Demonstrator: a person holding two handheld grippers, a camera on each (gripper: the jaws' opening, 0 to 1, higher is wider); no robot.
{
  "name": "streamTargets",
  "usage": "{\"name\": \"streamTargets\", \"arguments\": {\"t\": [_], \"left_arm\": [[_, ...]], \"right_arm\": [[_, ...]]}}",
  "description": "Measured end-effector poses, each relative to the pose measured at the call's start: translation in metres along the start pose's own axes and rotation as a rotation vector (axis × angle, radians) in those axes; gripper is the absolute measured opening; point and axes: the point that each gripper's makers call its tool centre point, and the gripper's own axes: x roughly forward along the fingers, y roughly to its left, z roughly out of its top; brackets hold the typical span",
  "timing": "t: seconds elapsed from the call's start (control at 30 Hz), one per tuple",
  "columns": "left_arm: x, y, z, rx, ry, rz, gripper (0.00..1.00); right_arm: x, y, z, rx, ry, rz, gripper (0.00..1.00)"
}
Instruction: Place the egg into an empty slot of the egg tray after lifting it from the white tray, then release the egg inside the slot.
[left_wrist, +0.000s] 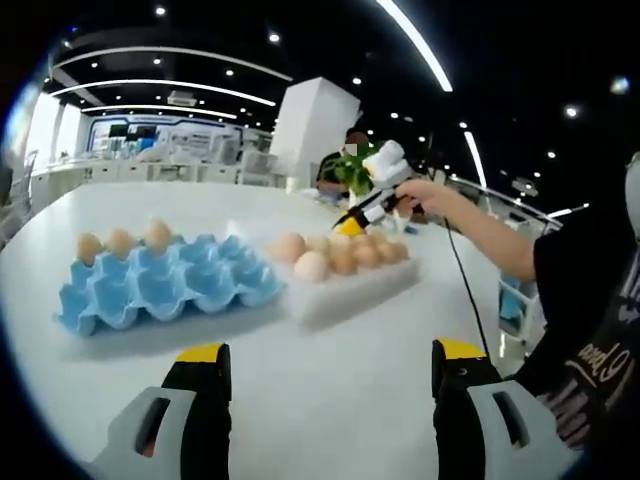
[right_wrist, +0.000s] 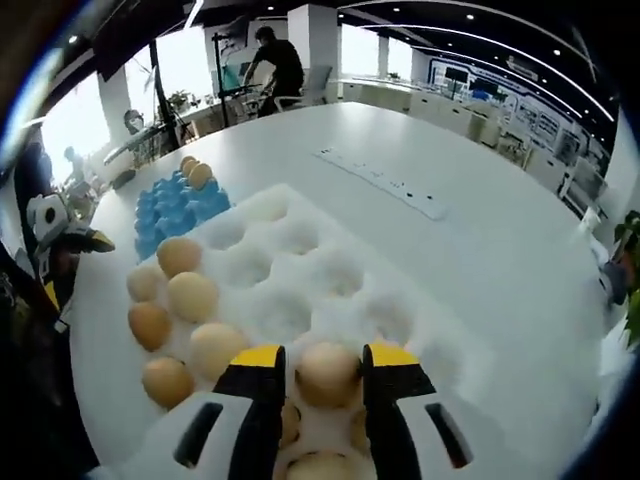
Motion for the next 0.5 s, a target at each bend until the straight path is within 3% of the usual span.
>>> {"name": "streamTargets", "arguments": {"t": [0.5], "left_arm": [[-0.001, 0.001, -0.001, -0.009, 0.0, -0.002, 0.84]], "right_arm": [[-0.001, -0.009, 0.003, -0.027, 0.022, -0.046, 0.3]]}}
